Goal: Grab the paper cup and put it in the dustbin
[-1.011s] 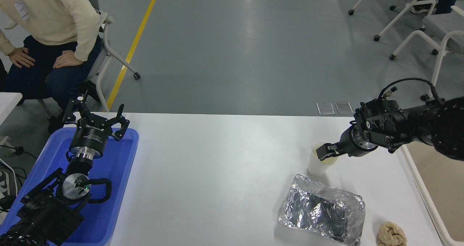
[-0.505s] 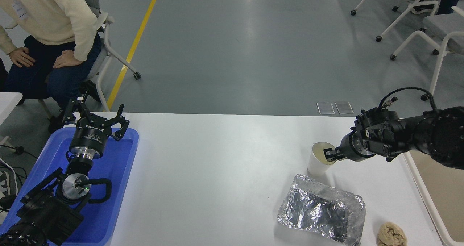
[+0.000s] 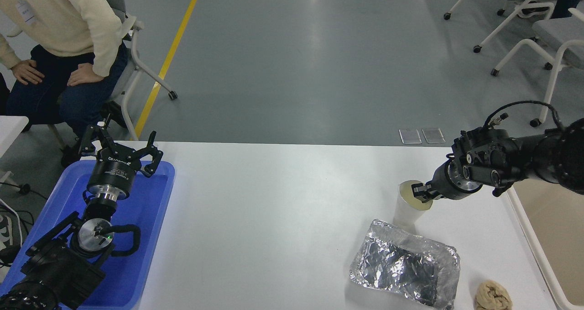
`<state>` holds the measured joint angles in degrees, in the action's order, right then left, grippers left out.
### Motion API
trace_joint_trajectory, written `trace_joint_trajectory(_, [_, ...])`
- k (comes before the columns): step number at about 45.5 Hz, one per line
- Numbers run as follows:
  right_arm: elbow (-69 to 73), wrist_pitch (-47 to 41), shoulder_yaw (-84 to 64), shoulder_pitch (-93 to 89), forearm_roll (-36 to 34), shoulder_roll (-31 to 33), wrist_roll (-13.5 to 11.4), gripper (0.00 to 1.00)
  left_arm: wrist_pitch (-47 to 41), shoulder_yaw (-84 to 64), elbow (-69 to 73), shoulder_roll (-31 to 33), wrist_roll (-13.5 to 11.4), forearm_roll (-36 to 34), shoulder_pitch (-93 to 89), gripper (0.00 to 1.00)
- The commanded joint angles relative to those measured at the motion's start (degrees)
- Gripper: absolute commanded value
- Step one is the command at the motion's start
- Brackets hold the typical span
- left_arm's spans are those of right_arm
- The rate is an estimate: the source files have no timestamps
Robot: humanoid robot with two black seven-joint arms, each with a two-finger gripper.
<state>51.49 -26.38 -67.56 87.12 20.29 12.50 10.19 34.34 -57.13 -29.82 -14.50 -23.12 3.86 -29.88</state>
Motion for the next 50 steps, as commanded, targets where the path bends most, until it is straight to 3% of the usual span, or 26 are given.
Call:
trace_joint_trajectory(1, [6.8,-13.1,-0.2,11.0,-0.1,2.8,0.4,0.00,0.0,0.1,0.0,0.0,0.0,0.0,0.0,1.00])
trace_joint_trajectory(5, [9.1,-18.6,-0.1,17.1,0.1,4.3,0.4,0.00,0.0,0.0,0.0,0.0,0.0,0.0,0.0,1.00])
trace_joint_trajectory(25, [17.3,-18.6,-1.8,38.7,0.0,12.3,0.3,0.00,0.0,0.1,-0.1,0.0,0.0,0.0,0.0,1.00])
trace_joint_trajectory(50, [18.9,-18.6,-3.8,48.7,0.1,12.9,0.2,0.00,0.0,0.0,0.0,0.0,0.0,0.0,0.0,1.00])
